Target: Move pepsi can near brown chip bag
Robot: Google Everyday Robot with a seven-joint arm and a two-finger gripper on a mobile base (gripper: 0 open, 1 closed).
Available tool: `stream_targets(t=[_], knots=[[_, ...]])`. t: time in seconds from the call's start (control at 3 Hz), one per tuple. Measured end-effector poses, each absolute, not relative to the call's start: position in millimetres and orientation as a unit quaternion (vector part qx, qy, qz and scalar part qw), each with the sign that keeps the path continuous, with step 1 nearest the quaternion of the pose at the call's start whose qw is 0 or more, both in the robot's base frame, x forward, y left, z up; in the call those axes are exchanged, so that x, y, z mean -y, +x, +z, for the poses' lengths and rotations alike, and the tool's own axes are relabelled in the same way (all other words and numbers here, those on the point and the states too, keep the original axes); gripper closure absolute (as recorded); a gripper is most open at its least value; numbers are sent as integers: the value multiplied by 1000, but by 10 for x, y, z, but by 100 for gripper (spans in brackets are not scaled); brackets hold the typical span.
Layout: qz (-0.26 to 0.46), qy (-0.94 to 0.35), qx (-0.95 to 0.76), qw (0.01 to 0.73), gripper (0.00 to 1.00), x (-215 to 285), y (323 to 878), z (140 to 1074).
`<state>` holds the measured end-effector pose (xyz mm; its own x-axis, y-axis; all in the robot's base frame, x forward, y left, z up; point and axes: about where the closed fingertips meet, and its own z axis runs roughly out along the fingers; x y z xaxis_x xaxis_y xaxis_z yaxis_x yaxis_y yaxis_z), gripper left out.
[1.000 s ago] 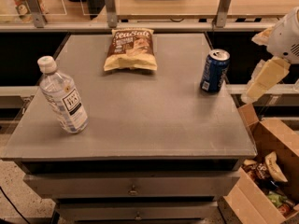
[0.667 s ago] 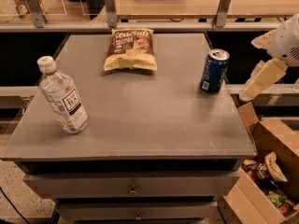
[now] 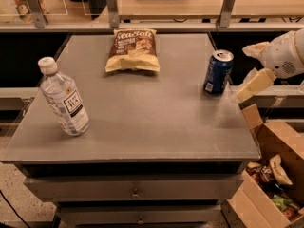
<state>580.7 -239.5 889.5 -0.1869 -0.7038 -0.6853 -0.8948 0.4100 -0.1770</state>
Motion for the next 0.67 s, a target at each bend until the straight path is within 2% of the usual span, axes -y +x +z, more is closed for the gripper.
stream_targets(t=[0.33,0.67], knots=[[150,-544,-734,377,0,2225,5909,8783],[160,-562,-717,380,16,2068,6002,8670]])
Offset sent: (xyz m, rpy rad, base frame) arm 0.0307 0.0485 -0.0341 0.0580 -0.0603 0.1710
